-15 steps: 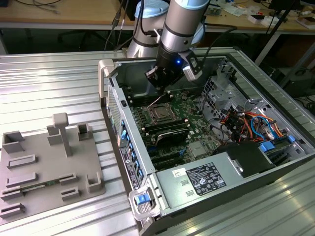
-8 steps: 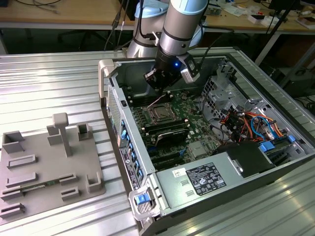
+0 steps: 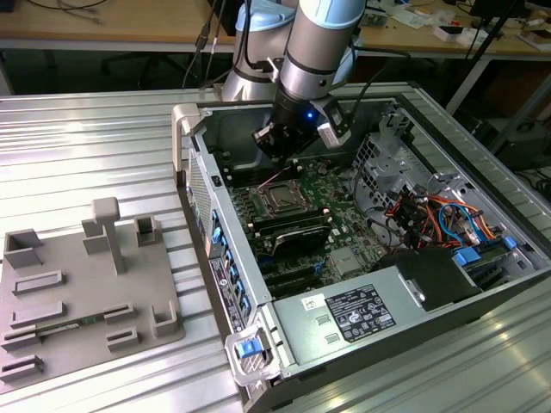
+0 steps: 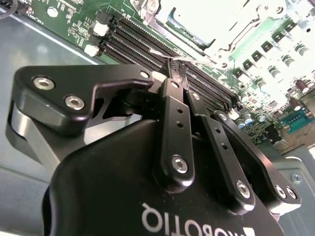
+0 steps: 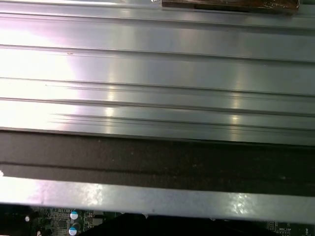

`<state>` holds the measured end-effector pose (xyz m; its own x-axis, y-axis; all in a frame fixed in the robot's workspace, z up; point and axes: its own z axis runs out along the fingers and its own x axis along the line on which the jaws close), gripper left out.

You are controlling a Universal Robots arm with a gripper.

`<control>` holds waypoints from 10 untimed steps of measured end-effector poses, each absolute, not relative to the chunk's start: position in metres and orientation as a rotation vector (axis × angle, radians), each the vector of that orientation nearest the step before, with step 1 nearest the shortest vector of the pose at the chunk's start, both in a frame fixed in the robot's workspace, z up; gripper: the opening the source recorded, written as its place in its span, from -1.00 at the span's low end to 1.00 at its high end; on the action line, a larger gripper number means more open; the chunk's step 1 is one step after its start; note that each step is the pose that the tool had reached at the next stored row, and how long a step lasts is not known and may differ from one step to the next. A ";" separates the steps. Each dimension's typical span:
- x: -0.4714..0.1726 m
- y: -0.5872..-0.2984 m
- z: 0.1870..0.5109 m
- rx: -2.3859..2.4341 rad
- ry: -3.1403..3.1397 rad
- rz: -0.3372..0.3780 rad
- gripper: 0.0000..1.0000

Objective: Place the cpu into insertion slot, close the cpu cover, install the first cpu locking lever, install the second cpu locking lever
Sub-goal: 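Install the first cpu locking lever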

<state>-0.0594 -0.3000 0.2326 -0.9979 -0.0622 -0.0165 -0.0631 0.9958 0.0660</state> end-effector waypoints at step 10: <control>-0.058 -0.300 0.230 -0.099 3.124 0.103 -0.79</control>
